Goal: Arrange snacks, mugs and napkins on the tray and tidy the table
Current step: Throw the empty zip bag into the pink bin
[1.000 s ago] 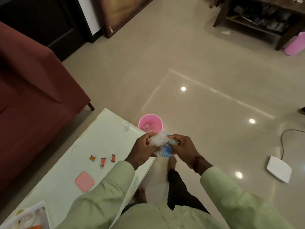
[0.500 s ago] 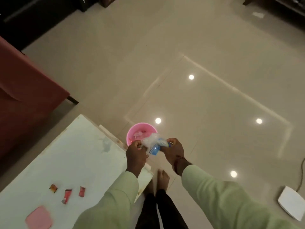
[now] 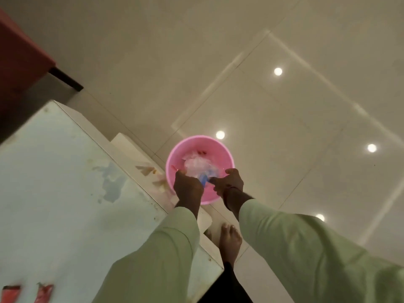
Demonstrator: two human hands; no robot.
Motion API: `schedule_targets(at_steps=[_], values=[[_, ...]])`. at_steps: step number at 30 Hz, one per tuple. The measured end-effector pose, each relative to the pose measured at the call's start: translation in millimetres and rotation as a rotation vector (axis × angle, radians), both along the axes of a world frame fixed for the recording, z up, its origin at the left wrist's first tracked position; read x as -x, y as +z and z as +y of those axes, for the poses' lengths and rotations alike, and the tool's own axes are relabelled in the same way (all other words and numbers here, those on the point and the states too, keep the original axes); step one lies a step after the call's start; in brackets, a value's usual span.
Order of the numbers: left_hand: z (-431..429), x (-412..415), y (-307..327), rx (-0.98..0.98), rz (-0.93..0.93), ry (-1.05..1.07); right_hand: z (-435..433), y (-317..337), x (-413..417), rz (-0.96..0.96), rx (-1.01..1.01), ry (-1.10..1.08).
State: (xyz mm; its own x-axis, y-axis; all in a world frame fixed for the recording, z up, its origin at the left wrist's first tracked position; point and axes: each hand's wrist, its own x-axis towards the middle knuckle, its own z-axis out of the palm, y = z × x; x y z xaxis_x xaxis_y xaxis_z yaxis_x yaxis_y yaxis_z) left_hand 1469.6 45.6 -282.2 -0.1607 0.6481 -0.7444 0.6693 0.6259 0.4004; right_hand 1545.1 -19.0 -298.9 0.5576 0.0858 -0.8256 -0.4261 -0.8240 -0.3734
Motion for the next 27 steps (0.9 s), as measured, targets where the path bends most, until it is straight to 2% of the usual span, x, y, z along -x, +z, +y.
schedule_targets(at_steps=[4, 7, 9, 12, 14, 16, 20, 27], values=[[8.9, -4.9, -26.6, 0.066, -0.011, -0.094, 2.0, -14.4, 1.0, -0.089, 0.040, 0.020], [9.9, -9.2, -11.8, 0.043, 0.007, -0.231, -1.9, 7.3, 1.2, -0.182, 0.022, 0.116], [5.3, -8.0, 10.5, -0.041, 0.023, -0.416, -7.1, 35.5, 2.7, -0.235, -0.038, 0.269], [-7.5, 3.3, 61.8, -0.207, 0.053, -0.724, -18.8, 89.7, 5.5, -0.376, -0.117, 0.626], [-20.0, 18.6, 100.7, -0.376, 0.144, -0.986, -29.3, 131.7, 7.1, -0.463, -0.114, 0.868], [-34.0, 32.9, 144.6, -0.486, 0.194, -1.108, -42.1, 176.3, 7.6, -0.510, -0.087, 1.023], [-58.4, 62.5, 236.5, -0.571, 0.239, -1.125, -70.5, 266.7, 11.3, -0.565, -0.078, 1.187], [-98.3, 125.7, 367.9, -0.603, 0.250, -1.119, -118.9, 400.1, 27.1, -0.696, -0.047, 1.323]])
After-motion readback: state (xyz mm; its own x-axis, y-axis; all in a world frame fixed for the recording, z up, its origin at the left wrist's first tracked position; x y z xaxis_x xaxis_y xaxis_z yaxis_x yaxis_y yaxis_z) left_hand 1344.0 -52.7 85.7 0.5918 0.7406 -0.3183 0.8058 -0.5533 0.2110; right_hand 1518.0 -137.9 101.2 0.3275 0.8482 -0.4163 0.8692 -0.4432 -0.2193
